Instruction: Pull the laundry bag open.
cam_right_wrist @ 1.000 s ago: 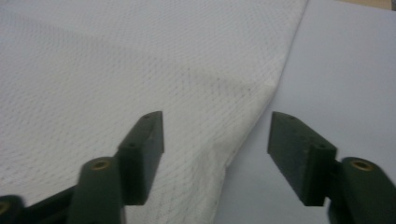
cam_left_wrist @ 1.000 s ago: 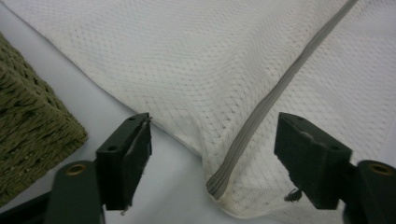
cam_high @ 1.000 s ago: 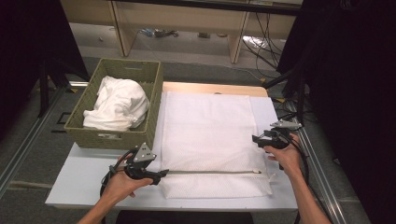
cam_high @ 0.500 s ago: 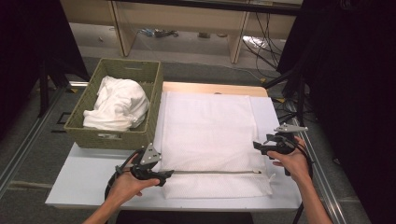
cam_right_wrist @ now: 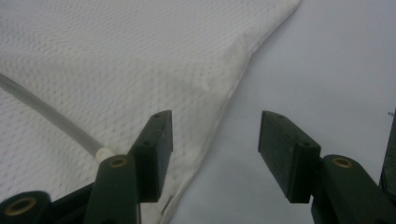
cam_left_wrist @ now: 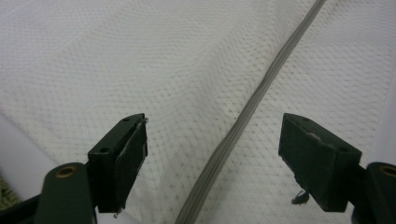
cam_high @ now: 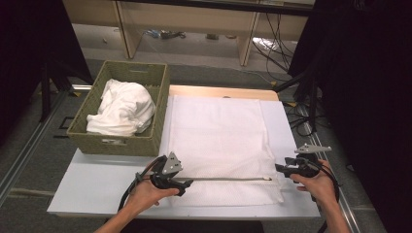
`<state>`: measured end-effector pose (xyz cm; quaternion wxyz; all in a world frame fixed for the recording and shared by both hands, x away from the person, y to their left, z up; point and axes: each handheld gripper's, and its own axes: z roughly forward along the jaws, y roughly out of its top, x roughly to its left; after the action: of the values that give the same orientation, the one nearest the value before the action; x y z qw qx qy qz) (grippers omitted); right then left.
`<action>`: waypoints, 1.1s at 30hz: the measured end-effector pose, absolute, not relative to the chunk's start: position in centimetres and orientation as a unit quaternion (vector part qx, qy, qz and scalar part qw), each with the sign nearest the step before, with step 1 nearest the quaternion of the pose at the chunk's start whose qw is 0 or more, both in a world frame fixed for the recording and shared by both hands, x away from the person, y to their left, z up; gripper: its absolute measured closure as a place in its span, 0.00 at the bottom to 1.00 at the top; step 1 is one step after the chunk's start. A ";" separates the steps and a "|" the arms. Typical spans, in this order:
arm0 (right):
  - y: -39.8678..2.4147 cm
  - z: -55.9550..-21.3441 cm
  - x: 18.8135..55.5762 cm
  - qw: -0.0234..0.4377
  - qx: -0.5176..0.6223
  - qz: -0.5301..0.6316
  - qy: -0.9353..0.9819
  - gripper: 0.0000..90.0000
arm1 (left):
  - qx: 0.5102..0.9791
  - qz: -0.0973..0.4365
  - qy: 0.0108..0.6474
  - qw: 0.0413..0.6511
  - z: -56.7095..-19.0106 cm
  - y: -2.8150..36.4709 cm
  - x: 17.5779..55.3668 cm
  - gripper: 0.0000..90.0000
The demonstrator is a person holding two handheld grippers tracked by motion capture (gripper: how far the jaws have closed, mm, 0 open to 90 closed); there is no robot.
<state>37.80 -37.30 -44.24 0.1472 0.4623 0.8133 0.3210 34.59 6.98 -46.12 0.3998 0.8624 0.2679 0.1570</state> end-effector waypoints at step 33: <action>-34.8 -46.8 35.8 0.123 0.432 0.253 0.857 0.65 | 0.886 0.130 0.209 0.393 -47.2 0.3 35.6 0.27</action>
<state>35.78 -34.82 -46.78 0.1226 0.4319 0.8569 0.2533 35.60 0.25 -47.19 0.3928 0.8861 0.2089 0.1301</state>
